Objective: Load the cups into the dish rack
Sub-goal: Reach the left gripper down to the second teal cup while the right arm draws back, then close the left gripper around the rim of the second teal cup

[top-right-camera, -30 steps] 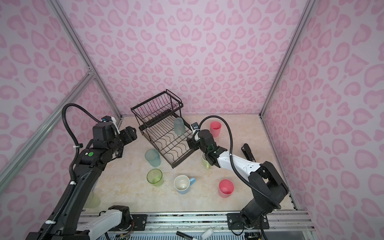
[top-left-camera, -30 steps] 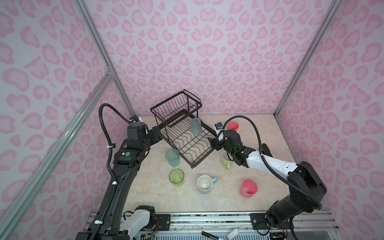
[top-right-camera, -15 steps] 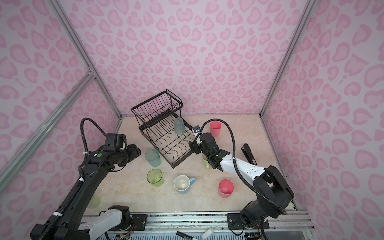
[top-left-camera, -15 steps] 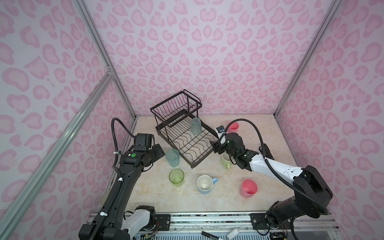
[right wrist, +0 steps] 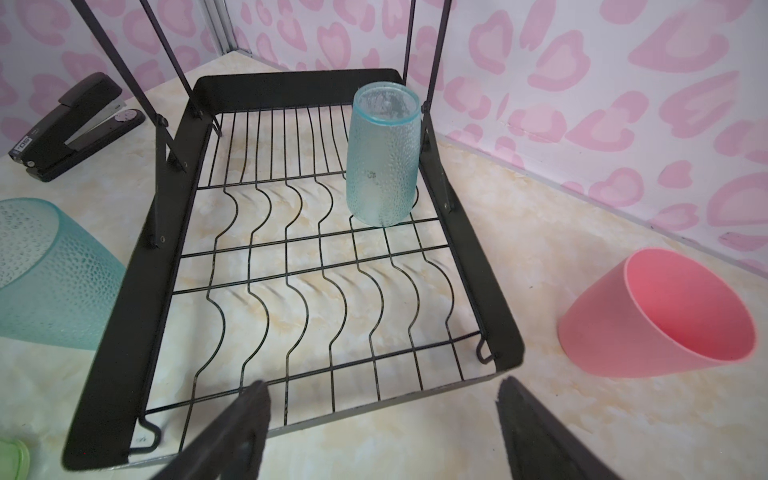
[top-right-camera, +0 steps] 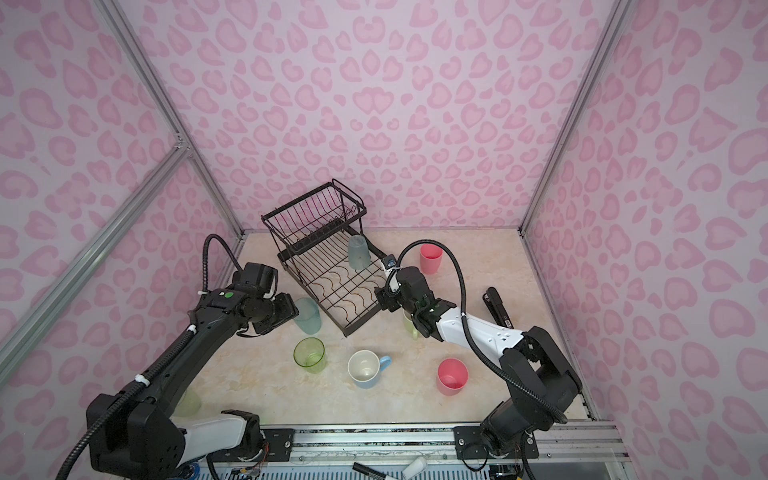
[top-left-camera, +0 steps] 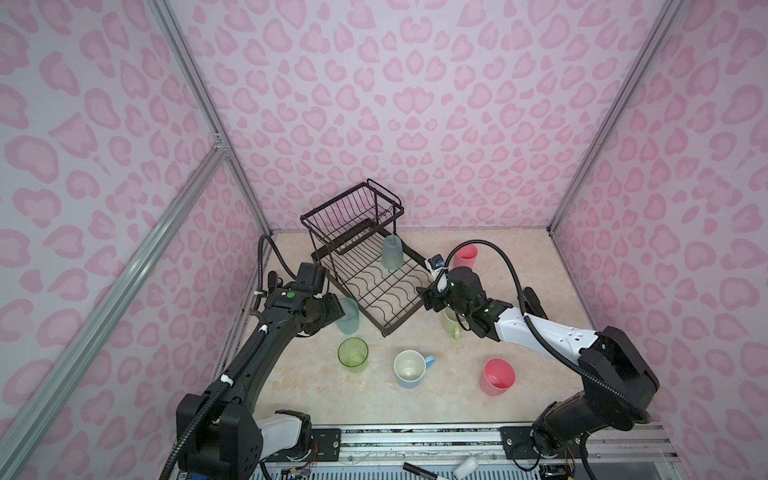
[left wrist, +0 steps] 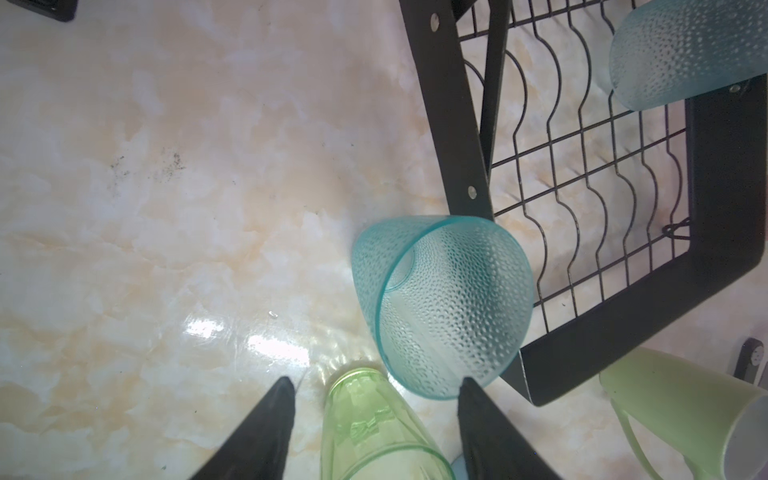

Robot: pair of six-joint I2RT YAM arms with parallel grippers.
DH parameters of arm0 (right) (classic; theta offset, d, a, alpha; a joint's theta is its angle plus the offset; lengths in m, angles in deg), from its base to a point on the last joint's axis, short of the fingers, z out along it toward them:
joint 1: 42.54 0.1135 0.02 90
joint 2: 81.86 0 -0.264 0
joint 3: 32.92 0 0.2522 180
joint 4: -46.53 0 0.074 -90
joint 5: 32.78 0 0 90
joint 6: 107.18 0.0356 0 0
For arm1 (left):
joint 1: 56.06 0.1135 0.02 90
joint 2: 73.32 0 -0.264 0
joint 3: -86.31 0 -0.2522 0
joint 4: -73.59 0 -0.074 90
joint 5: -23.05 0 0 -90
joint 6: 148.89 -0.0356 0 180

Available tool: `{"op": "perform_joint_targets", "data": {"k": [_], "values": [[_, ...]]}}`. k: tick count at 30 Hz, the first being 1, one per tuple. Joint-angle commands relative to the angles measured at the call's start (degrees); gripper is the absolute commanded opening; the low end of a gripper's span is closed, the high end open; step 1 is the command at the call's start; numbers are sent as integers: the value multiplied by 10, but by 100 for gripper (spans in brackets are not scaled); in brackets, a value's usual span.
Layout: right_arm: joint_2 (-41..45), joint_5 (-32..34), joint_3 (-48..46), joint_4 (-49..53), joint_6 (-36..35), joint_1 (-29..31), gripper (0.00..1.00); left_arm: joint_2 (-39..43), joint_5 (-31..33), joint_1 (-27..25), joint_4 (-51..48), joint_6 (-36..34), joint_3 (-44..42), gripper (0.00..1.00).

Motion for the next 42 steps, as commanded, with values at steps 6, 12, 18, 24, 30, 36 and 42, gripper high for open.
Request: {"op": "perform_joint_targets", "data": {"k": [6,12,18,24,30,36,42], "values": [[-16,-13,9,2,1,8,85,-40,16,-2,2,-22,18,61],[-22,-13,9,0,0,12,85,-61,21,-2,10,-30,19,59],[-27,-13,12,1,-2,16,85,-70,28,-2,22,-33,20,55],[-28,-10,11,-1,-4,18,85,-68,27,-2,41,-25,4,51],[-32,-8,12,1,-4,19,84,-69,21,-2,57,-20,-6,44],[-30,-6,12,2,-4,20,84,-67,21,-2,69,-18,-13,38],[-30,-4,12,2,-5,21,84,-66,23,-3,74,-19,-16,32]]}}
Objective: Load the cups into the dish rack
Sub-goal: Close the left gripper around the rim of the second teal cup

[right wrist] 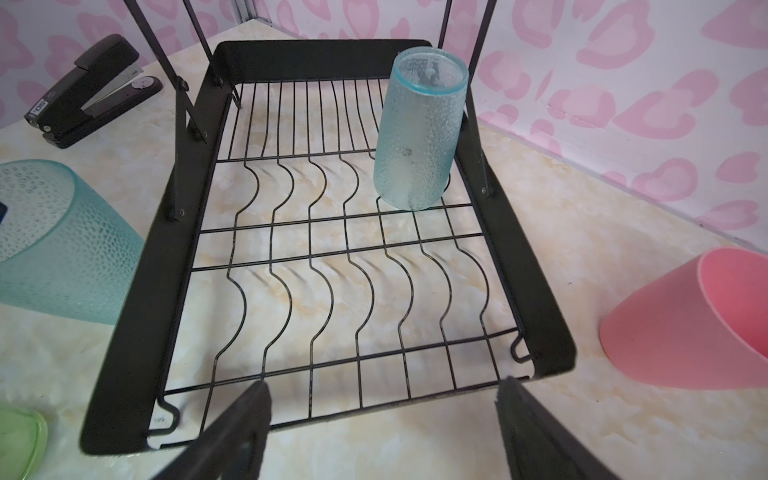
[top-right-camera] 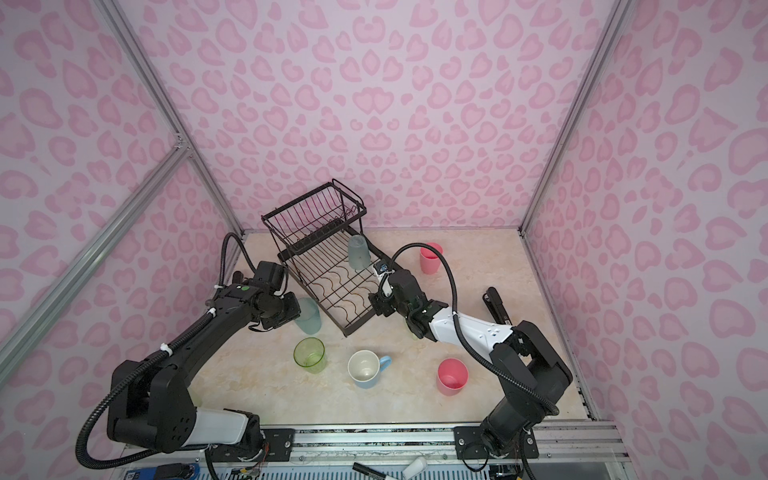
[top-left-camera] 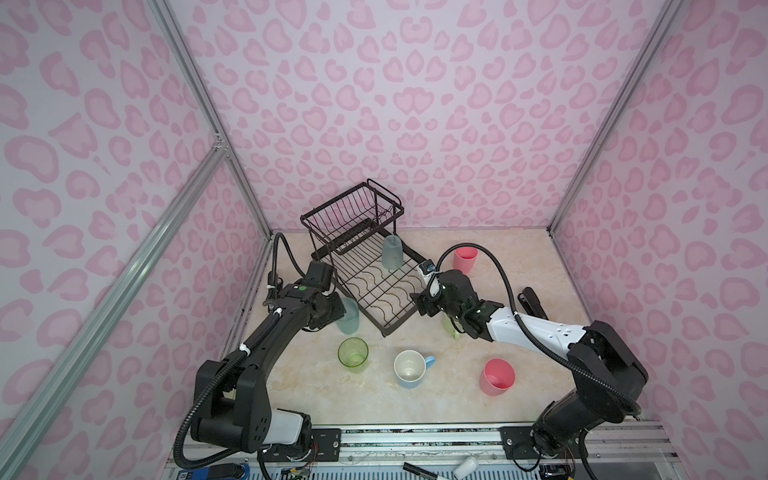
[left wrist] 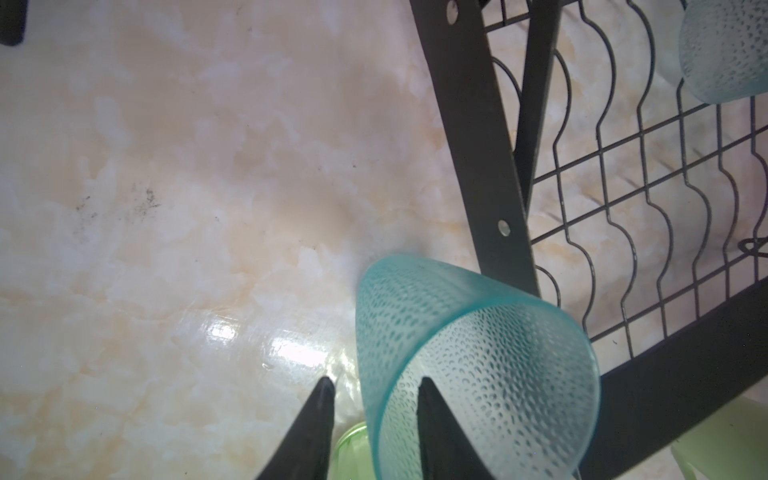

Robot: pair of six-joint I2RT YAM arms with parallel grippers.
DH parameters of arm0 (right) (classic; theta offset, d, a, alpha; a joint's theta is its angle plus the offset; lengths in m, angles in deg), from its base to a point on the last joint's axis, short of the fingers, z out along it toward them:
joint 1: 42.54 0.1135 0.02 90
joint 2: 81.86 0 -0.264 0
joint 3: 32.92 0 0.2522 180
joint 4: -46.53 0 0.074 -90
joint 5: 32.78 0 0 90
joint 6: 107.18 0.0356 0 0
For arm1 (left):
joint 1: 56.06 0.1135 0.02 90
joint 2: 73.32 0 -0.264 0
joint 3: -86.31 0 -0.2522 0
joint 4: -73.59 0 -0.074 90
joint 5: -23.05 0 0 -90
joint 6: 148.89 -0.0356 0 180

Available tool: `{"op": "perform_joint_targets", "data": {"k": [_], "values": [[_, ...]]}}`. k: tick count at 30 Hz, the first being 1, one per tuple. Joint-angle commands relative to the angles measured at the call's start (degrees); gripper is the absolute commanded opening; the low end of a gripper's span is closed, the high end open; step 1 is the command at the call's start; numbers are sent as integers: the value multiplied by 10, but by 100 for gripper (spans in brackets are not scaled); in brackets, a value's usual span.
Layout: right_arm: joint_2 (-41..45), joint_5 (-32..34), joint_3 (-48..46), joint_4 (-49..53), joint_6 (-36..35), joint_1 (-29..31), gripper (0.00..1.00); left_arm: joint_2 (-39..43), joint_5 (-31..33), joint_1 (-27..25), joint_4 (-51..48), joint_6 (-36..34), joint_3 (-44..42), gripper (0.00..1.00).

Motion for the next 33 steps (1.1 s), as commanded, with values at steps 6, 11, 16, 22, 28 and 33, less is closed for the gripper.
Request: {"op": "perform_joint_targets", "data": {"k": [6,11,16,22,28,33], "values": [[-2,7,1,-2,-3,1,84,10,8,0,10,-1,-8,26],[-3,7,2,-3,-3,2,84,26,16,0,11,-1,-10,20],[-3,8,1,-5,-2,3,84,43,27,1,5,-4,-5,16],[-3,10,0,-6,-2,3,84,55,34,0,0,-8,-3,15],[-4,10,0,-6,-3,3,84,44,26,-1,6,-8,-8,16],[-5,10,0,-6,-3,4,84,36,13,-2,17,-10,-9,20]]}}
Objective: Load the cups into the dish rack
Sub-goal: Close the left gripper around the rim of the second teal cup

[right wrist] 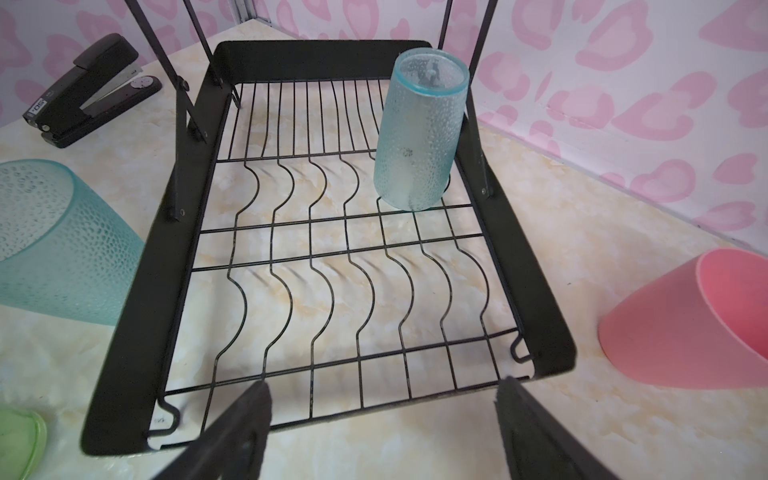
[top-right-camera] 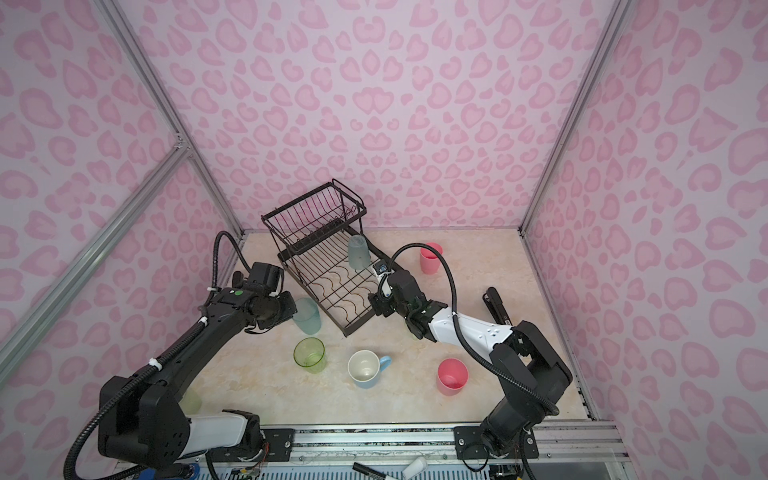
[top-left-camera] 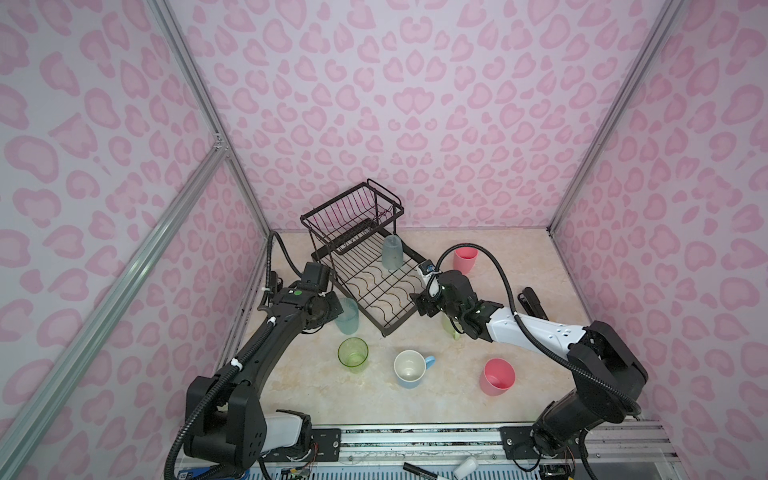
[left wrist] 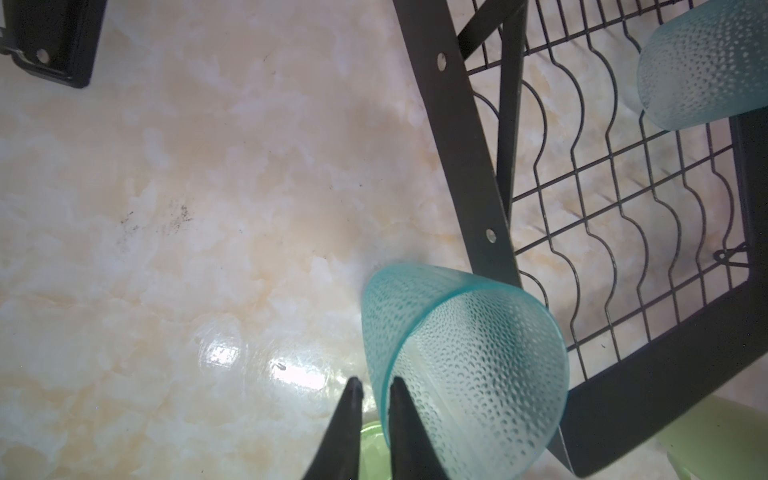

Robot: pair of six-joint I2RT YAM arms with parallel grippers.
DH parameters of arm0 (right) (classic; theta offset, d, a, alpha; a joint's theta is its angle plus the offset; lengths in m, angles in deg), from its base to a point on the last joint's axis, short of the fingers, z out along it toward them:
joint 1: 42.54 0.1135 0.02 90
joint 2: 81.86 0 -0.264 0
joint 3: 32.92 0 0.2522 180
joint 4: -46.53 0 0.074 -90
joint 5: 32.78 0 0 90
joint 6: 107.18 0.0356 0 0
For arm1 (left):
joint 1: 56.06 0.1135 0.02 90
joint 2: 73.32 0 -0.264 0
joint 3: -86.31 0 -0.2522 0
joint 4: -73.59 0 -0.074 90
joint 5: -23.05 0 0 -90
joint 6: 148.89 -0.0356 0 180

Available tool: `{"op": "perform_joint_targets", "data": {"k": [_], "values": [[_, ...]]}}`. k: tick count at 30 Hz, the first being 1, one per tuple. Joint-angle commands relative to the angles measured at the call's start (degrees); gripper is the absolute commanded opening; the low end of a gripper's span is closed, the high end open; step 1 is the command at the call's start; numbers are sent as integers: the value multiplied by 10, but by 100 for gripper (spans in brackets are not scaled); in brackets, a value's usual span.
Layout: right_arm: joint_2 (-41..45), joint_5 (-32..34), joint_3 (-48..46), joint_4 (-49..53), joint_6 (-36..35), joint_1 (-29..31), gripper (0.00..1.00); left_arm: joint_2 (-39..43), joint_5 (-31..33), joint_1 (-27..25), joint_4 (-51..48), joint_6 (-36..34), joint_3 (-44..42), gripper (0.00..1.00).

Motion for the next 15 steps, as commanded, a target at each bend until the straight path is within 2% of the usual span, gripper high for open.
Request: {"op": "perform_joint_targets", "data": {"k": [1,15], "values": [[-5,2,1,-6,-3,0,84,-4,-12,-2,17,-4,-1,21],[-8,3,2,-4,-5,1,84,-32,-7,-12,35,-4,-16,22]]}}
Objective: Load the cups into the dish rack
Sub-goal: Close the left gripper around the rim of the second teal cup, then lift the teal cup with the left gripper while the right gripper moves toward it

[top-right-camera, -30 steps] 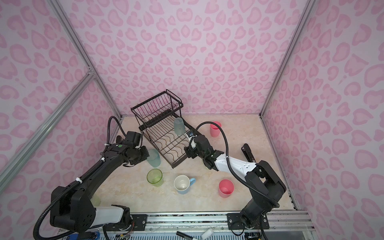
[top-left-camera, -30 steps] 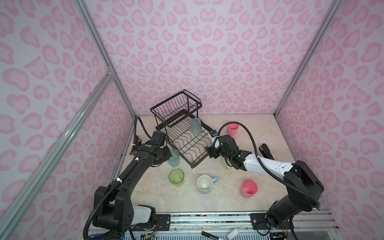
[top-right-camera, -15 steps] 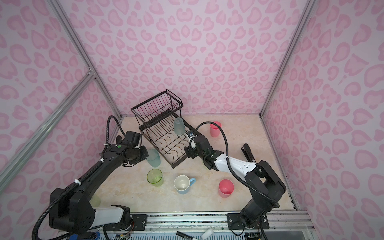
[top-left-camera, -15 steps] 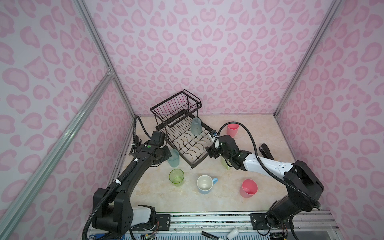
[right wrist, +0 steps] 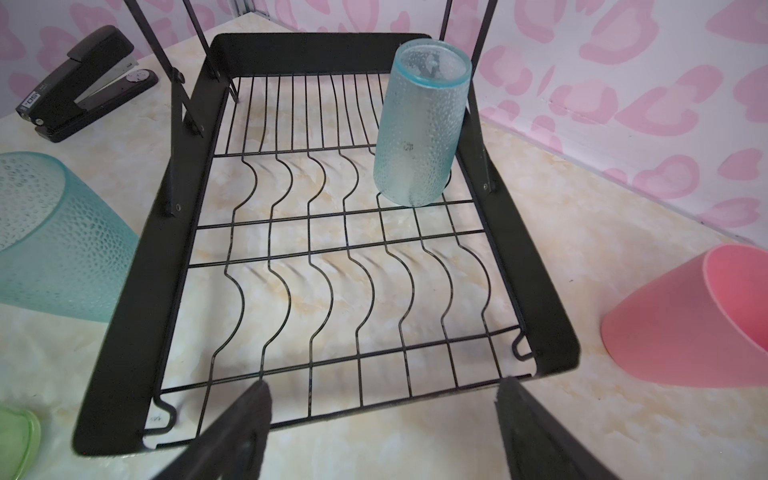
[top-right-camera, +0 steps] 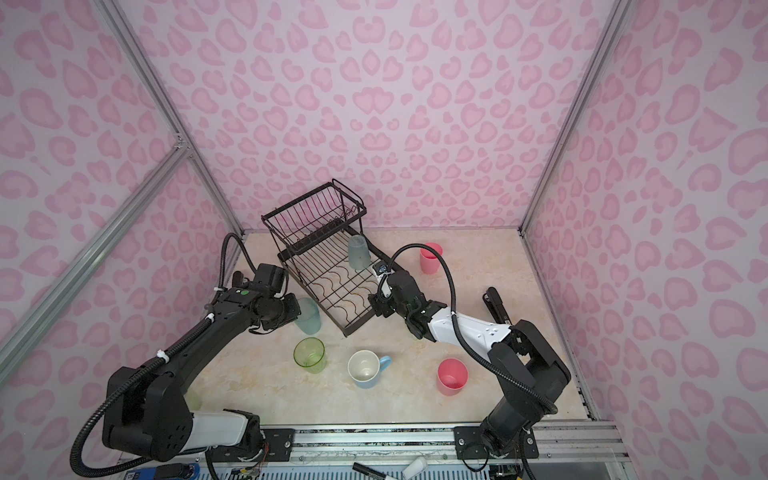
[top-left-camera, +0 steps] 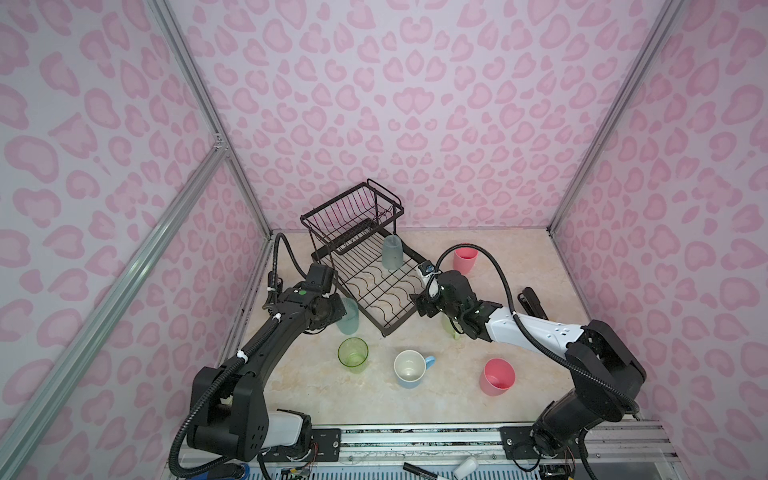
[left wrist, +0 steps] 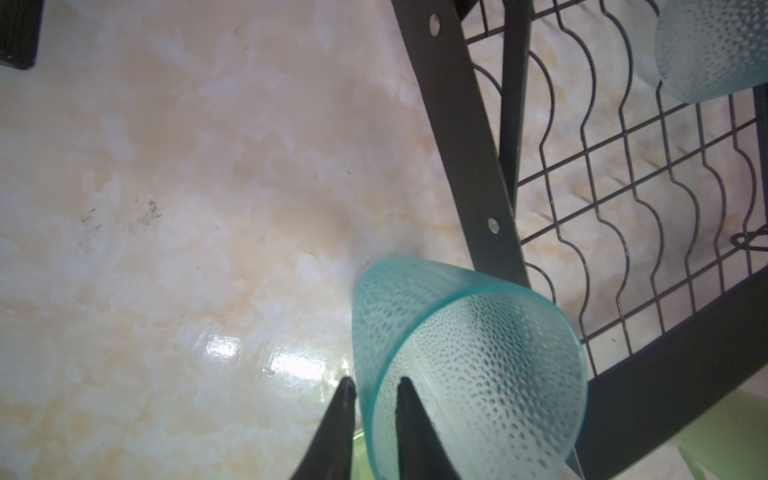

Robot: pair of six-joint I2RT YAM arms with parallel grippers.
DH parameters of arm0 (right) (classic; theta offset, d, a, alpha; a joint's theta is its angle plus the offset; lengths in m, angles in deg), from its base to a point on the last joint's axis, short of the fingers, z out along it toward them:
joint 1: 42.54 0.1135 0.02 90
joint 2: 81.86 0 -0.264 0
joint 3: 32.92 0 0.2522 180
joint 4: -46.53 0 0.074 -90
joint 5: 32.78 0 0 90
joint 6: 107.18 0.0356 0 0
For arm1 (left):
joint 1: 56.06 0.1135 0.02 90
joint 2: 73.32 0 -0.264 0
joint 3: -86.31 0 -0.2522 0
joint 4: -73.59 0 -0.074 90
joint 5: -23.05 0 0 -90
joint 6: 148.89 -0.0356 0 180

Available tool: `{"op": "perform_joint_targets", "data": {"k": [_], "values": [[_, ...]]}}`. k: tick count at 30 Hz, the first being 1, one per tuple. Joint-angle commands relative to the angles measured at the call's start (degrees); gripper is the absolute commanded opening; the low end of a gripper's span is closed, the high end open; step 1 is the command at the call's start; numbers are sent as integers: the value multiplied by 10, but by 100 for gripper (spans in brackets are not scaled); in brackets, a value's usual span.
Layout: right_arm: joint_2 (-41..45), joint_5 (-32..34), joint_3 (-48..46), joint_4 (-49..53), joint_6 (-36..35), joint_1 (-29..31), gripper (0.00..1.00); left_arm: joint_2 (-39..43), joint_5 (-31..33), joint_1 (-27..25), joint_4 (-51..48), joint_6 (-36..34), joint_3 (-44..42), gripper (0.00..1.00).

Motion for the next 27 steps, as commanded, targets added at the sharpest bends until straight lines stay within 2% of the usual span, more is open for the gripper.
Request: {"op": "perform_joint_targets", "data": {"k": [1,15,27], "values": [[-3,3,2,-4,-4,1,84,-12,5,-2,17,0,-6,21],[5,7,-2,-7,-4,2,84,-3,16,-3,25,-2,-6,7],[18,2,2,-7,0,13,84,68,18,-3,4,-18,-11,6]]}}
